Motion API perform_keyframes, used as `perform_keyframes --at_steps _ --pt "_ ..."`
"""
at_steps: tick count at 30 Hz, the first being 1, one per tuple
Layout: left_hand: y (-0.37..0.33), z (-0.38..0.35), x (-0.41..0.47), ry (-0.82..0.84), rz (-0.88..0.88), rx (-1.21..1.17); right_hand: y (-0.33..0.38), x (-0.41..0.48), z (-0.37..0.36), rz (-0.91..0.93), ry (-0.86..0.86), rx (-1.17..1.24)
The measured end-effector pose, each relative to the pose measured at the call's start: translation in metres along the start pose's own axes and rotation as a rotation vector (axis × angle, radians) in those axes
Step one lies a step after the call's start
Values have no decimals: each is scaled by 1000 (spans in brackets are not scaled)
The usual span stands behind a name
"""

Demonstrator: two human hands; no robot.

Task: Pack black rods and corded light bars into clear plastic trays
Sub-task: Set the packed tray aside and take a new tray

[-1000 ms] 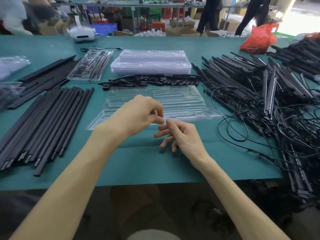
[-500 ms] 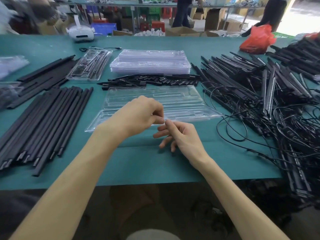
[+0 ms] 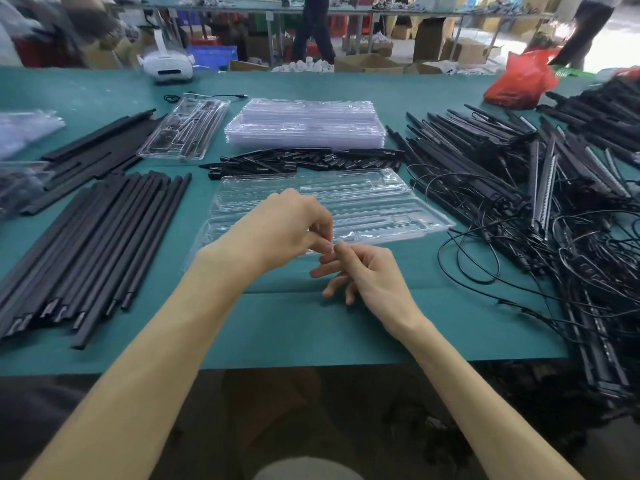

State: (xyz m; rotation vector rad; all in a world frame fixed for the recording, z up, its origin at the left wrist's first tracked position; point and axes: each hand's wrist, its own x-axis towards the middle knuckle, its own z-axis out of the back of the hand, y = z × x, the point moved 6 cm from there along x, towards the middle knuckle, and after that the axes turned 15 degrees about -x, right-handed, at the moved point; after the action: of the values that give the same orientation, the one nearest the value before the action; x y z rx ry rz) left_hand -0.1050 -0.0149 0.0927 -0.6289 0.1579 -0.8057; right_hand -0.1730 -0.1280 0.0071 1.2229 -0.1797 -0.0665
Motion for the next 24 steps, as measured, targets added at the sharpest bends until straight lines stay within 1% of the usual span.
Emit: perform_keyframes --at_steps 6,14,24 --pt "-5 1 2 -7 16 65 -2 1 -1 -4 11 -13" --pt "-15 3 -1 59 -15 179 -2 1 -1 14 25 -27" --pt "-17 -1 -1 64 -32 213 -4 1 -1 26 24 -61"
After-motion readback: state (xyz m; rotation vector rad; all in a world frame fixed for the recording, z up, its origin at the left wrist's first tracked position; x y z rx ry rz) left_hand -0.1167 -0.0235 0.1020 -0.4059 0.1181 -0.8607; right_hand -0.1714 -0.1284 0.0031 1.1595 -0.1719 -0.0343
